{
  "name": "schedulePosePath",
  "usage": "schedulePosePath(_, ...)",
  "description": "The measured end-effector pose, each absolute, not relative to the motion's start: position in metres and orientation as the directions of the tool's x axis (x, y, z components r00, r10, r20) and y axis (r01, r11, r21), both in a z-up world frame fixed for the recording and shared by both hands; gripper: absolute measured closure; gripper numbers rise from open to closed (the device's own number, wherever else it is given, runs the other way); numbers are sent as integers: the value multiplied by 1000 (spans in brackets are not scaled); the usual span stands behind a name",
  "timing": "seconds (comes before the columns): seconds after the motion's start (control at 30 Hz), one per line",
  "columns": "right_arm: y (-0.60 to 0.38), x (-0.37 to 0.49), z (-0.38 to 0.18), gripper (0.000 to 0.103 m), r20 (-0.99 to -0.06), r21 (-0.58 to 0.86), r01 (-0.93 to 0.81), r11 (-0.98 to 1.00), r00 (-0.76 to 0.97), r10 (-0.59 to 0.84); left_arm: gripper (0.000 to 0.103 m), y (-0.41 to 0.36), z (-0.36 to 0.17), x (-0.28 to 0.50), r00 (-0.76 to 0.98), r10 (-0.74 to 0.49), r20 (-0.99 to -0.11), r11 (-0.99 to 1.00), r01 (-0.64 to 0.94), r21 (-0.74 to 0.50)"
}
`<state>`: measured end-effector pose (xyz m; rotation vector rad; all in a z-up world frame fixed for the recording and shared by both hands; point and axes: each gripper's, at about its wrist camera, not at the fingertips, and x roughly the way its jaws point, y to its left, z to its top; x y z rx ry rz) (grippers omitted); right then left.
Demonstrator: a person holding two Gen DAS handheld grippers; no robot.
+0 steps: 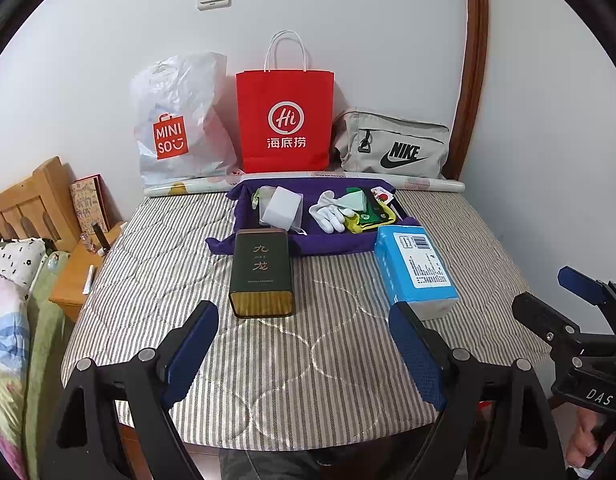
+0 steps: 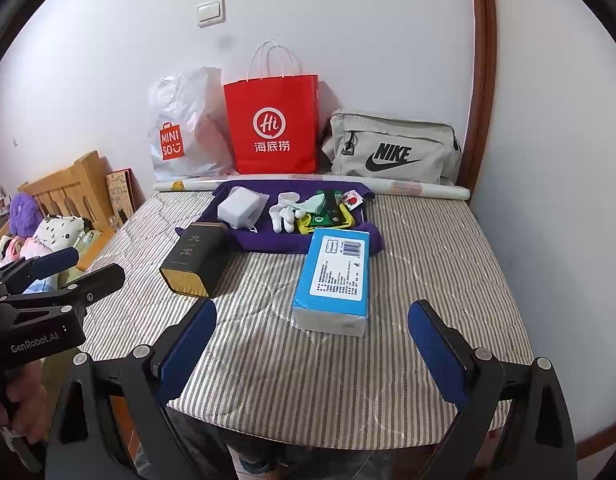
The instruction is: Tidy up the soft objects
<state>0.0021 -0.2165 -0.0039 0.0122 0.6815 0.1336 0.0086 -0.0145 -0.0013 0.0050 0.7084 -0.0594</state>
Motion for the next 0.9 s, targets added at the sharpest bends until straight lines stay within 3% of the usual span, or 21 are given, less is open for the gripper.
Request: schedulePosePath(0.9, -213, -2, -3, 7, -628, 59, -124, 991, 767, 133, 17, -14, -1, 7, 758, -47, -651, 999, 51, -12)
